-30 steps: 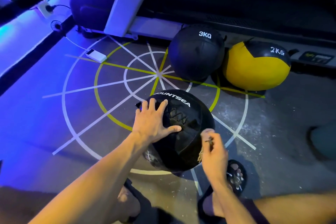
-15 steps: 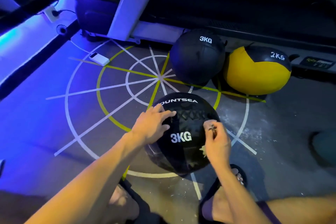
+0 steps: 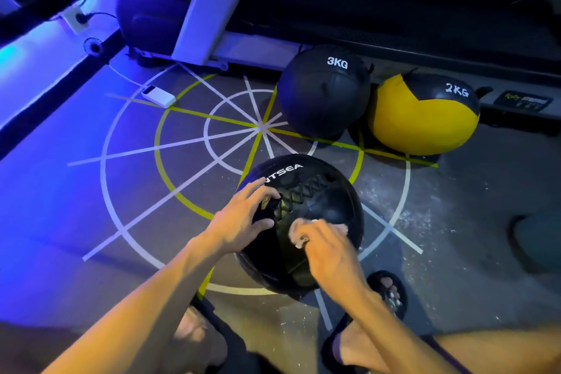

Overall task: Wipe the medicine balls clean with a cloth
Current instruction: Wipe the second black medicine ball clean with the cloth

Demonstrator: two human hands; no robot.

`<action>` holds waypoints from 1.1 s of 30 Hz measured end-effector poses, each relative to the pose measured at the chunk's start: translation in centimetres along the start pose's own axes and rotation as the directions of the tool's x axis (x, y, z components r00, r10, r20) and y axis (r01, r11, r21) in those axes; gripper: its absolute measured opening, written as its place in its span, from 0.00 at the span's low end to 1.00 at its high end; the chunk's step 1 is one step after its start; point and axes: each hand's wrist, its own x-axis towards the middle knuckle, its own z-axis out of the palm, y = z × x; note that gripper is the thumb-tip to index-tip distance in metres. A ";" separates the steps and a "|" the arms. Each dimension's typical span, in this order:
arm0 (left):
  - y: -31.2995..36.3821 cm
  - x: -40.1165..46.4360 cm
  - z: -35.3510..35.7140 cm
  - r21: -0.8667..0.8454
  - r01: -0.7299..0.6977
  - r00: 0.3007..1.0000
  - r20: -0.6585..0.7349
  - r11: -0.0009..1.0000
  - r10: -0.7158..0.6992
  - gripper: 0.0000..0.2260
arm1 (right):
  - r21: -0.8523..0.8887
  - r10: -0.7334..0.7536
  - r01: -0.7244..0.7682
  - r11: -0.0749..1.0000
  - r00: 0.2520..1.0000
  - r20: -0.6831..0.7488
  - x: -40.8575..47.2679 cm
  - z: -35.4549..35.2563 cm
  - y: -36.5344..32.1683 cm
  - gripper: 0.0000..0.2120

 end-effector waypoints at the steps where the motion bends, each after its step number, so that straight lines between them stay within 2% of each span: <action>1: -0.1 0.1 0.1 -0.017 -0.003 1.000 -0.001 1.000 0.003 0.22 | 0.025 0.098 -0.097 0.995 0.995 -0.025 0.6 -0.8 1.3 0.11; 2: -0.1 0.2 0.1 -0.027 -0.002 1.000 -0.005 1.000 0.002 0.22 | 0.087 0.236 -0.231 0.969 0.970 -0.064 1.4 -1.6 2.4 0.10; 4: 0.0 0.4 0.5 -0.046 0.003 1.000 -0.013 0.999 -0.004 0.23 | 0.261 0.493 -0.448 0.855 0.859 -0.141 2.5 -2.4 3.6 0.10; 5: -0.1 0.4 0.7 -0.052 -0.001 1.000 -0.017 0.999 0.000 0.23 | 0.288 0.535 -0.476 0.831 0.825 -0.181 2.6 -2.1 2.9 0.10; 6: -0.1 0.5 0.9 -0.054 -0.003 1.000 -0.023 0.999 0.002 0.23 | 0.303 0.530 -0.461 0.834 0.823 -0.204 2.5 -1.3 1.7 0.09; 8: -0.3 0.5 0.8 -0.061 -0.003 0.999 -0.036 0.998 0.000 0.23 | 0.221 0.381 -0.339 0.914 0.905 -0.189 1.3 0.7 -1.6 0.07; 10: -0.5 0.1 0.8 -0.061 -0.004 0.999 -0.043 0.998 0.001 0.22 | 0.048 0.094 -0.090 0.995 0.992 -0.089 -0.7 1.8 -3.2 0.09; 11: -0.6 0.0 0.9 -0.067 -0.014 0.999 -0.045 0.998 0.011 0.22 | -0.039 -0.040 0.039 0.998 0.999 -0.036 -1.0 1.5 -2.5 0.10; 12: -0.6 -0.1 1.1 -0.079 -0.030 0.998 -0.052 0.996 0.026 0.22 | -0.087 -0.100 0.100 0.991 0.995 0.008 -0.4 0.7 -1.3 0.11; 13: -0.6 -0.2 1.3 -0.096 -0.043 0.997 -0.063 0.994 0.037 0.22 | -0.105 -0.063 0.066 0.992 0.998 0.029 0.3 0.1 0.1 0.11; 15: -0.2 -0.3 1.8 -0.117 -0.052 0.996 -0.074 0.992 0.044 0.23 | 0.030 0.205 -0.204 0.978 0.978 -0.045 2.0 -1.2 1.9 0.09; 16: 0.2 -0.3 2.2 -0.123 -0.051 0.996 -0.075 0.991 0.042 0.23 | 0.153 0.368 -0.348 0.925 0.922 -0.124 2.7 -1.6 2.1 0.07; 17: 0.5 -0.4 2.5 -0.130 -0.046 0.996 -0.081 0.990 0.035 0.23 | 0.224 0.462 -0.419 0.880 0.864 -0.199 3.1 -1.4 1.7 0.06; 18: 0.7 -0.6 2.6 -0.135 -0.037 0.996 -0.088 0.990 0.025 0.23 | 0.236 0.471 -0.419 0.877 0.847 -0.245 3.3 -0.9 0.6 0.07; 20: 0.6 -1.0 2.7 -0.134 -0.030 0.995 -0.098 0.991 0.016 0.22 | 0.175 0.335 -0.304 0.937 0.922 -0.193 2.2 1.0 -2.1 0.07; 21: 0.3 -1.3 2.7 -0.129 -0.031 0.994 -0.106 0.991 0.017 0.22 | 0.086 0.190 -0.182 0.979 0.977 -0.099 1.2 1.5 -3.3 0.08; 22: 0.1 -1.6 2.7 -0.121 -0.031 0.994 -0.104 0.992 0.018 0.22 | -0.021 0.020 -0.020 1.000 1.000 0.003 0.1 2.1 -3.9 0.08; 24: -0.2 -2.2 2.8 -0.119 -0.028 0.996 -0.087 0.992 0.017 0.22 | -0.131 -0.273 0.293 0.947 0.950 0.150 -0.7 1.9 -2.7 0.12; 25: -0.2 -2.3 2.9 -0.125 -0.028 0.996 -0.086 0.992 0.017 0.22 | -0.139 -0.289 0.315 0.939 0.940 0.181 -0.1 1.5 -1.5 0.12; 26: -0.1 -2.4 2.9 -0.128 -0.027 0.996 -0.086 0.991 0.016 0.23 | -0.154 -0.216 0.248 0.956 0.956 0.198 0.9 0.7 -0.6 0.11; 28: 0.0 -2.6 3.1 -0.132 -0.023 0.997 -0.076 0.991 0.013 0.23 | -0.107 0.071 -0.058 0.993 0.990 0.121 2.4 -0.9 1.6 0.11; 30: 0.1 -3.3 3.4 -0.139 -0.026 0.997 -0.071 0.990 0.017 0.22 | 0.100 0.300 -0.298 0.949 0.954 -0.011 3.3 -2.6 3.4 0.07; 33: 0.6 -4.6 4.4 -0.141 -0.033 0.996 -0.092 0.989 0.020 0.22 | 0.330 0.478 -0.441 0.835 0.878 -0.035 4.8 -3.9 4.2 0.07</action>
